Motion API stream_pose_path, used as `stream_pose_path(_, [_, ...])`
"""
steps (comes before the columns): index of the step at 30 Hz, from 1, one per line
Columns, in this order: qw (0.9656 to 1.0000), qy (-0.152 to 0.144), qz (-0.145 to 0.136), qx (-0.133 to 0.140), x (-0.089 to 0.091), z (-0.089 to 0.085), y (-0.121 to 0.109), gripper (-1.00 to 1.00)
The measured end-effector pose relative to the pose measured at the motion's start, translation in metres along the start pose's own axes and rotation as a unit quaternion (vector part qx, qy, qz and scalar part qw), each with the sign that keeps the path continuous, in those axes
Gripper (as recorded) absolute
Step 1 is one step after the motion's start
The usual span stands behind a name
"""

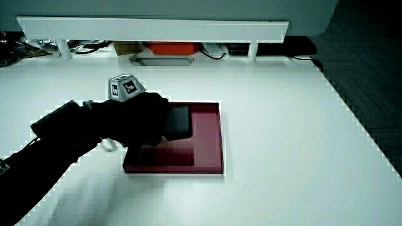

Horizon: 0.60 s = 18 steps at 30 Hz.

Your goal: Place battery into plate

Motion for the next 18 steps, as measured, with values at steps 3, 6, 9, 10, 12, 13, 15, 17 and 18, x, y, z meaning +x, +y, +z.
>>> stream_pose_path(3, [0.9998, 0.018, 0.005, -0.002, 0.011, 0.003, 0.003, 0.0])
stream_pose_path(6, [0.9996, 0.023, 0.012, -0.009, 0.011, -0.004, 0.009, 0.0])
stream_pose_path(9, [0.9995, 0.025, 0.015, -0.015, 0.008, -0.015, 0.013, 0.0])
stream_pose_path(10, [0.9992, 0.027, 0.021, -0.021, 0.01, -0.016, 0.012, 0.0])
stream_pose_path(12, [0.9992, 0.023, 0.017, -0.027, 0.006, -0.026, 0.016, 0.0])
stream_pose_path(13, [0.9991, 0.023, 0.021, -0.029, 0.004, -0.031, 0.017, 0.0])
stream_pose_path(15, [0.9987, 0.031, 0.02, -0.035, 0.003, -0.036, 0.019, 0.0])
stream_pose_path(17, [0.9985, 0.03, 0.024, -0.039, -0.001, -0.04, 0.02, 0.0])
stream_pose_path(18, [0.9985, 0.028, 0.023, -0.042, -0.001, -0.041, 0.021, 0.0])
